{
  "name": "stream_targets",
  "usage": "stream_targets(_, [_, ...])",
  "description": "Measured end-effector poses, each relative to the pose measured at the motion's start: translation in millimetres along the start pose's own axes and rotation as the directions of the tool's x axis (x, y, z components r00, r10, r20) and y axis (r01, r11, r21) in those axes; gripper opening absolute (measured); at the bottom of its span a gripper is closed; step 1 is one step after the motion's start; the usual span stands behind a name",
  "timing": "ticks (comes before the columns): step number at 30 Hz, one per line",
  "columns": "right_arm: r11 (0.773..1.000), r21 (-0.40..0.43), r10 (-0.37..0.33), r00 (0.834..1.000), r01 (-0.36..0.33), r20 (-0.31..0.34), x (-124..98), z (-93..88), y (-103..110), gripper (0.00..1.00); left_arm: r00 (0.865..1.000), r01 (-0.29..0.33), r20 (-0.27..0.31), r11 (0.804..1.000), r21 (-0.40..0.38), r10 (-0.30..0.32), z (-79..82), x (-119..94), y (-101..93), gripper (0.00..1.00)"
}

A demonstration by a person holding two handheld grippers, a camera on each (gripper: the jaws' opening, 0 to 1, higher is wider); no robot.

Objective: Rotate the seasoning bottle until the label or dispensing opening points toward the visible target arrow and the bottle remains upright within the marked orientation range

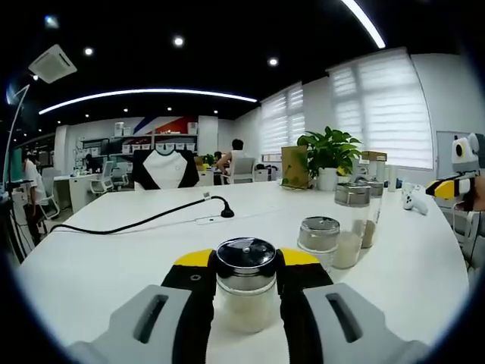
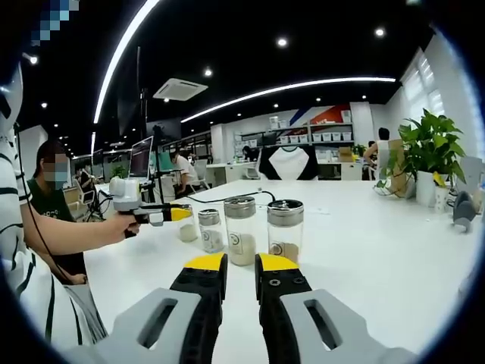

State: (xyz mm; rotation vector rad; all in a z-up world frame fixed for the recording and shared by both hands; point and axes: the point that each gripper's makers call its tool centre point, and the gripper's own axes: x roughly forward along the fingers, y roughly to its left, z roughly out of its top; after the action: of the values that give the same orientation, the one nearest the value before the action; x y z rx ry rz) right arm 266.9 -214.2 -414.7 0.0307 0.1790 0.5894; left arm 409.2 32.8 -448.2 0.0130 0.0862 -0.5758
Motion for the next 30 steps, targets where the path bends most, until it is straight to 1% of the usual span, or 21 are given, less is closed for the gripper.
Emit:
stream_targets(1, [1.000,0.000,0.000,1.000,0.000,-0.001,0,-0.6,0,0.12,0.999,0.049,0.003,0.999,-0.013,-0.049,0.1,1,-4.2,0.33])
stream_targets(2, [1.000,0.001,0.001,1.000,-0.001,-0.003,0,-1.8,0,0.12,0.998,0.069,-0.005,0.997,-0.042,-0.069,-1.1,1,-6.1,0.33])
stream_targets(3, [1.000,0.001,0.001,1.000,-0.001,-0.005,0,-2.6,0,0.12,0.998,0.067,-0.011,0.998,-0.013,-0.067,-0.6,1,-3.2,0.33])
stream_targets(4, [1.000,0.000,0.001,1.000,-0.001,-0.006,-1,-3.2,-1,0.12,0.997,0.080,-0.018,0.997,-0.002,-0.080,-1.0,1,-4.0,0.33])
stream_targets(9, [1.000,0.008,0.004,1.000,-0.004,-0.006,-1,-4.9,-2,0.12,0.992,0.128,-0.021,0.992,0.007,-0.128,-1.5,2,-5.0,0.33])
stream_targets(12, [1.000,0.009,0.005,1.000,-0.005,-0.001,-1,-3.7,-1,0.12,0.986,0.165,-0.020,0.986,-0.010,-0.165,-1.8,4,-5.9,0.33])
stream_targets(15, [1.000,0.020,0.007,1.000,-0.007,-0.004,-1,-6.2,-2,0.12,0.981,0.193,-0.027,0.981,0.001,-0.193,-2.0,5,-7.4,0.33])
stream_targets(16, [1.000,0.018,0.009,1.000,-0.008,-0.009,-1,-7.1,-2,0.12,0.976,0.214,-0.033,0.977,0.016,-0.214,-2.4,6,-7.8,0.33])
stream_targets(18, [1.000,0.011,0.015,1.000,-0.015,-0.012,-1,-7.2,0,0.12,0.965,0.258,-0.036,0.966,0.010,-0.258,-3.2,6,-10.0,0.33])
stream_targets(19, [1.000,0.009,0.019,1.000,-0.019,-0.008,-1,-6.1,1,0.12,0.963,0.267,-0.040,0.964,0.001,-0.266,-3.9,6,-9.5,0.33])
stream_targets(21, [1.000,0.011,0.021,1.000,-0.021,-0.004,-1,-5.0,1,0.12,0.965,0.257,-0.050,0.966,0.008,-0.256,-4.0,7,-10.1,0.34])
stream_targets(22, [1.000,0.014,0.021,1.000,-0.021,-0.003,0,-4.9,1,0.12,0.970,0.236,-0.066,0.971,0.031,-0.234,-5.4,7,-8.2,0.37])
stream_targets(23, [1.000,0.015,0.022,1.000,-0.022,-0.004,0,-5.1,1,0.12,0.972,0.229,-0.059,0.973,0.039,-0.227,-3.5,6,-10.9,0.39])
stream_targets(24, [1.000,0.014,0.023,1.000,-0.023,-0.007,2,-5.5,1,0.12,0.973,0.226,-0.047,0.974,0.024,-0.225,-0.5,4,-12.4,0.40])
stream_targets(25, [1.000,0.013,0.024,1.000,-0.024,-0.010,2,-5.5,2,0.12,0.977,0.211,0.007,0.977,-0.013,-0.211,8.9,1,-14.3,0.40])
stream_targets(26, [1.000,0.013,0.028,1.000,-0.028,-0.010,4,-5.0,2,0.12,0.979,0.198,0.053,0.980,-0.034,-0.196,16.3,-1,-15.0,0.40])
stream_targets(27, [0.999,0.013,0.031,0.999,-0.031,-0.011,5,-4.5,3,0.13,0.981,0.180,0.091,0.981,-0.072,-0.173,22.5,-5,-15.0,0.41])
stream_targets(30, [0.999,0.004,0.036,0.999,-0.036,-0.012,9,-1.3,5,0.13,0.988,0.104,0.126,0.988,-0.114,-0.090,28.5,-11,-9.2,0.47])
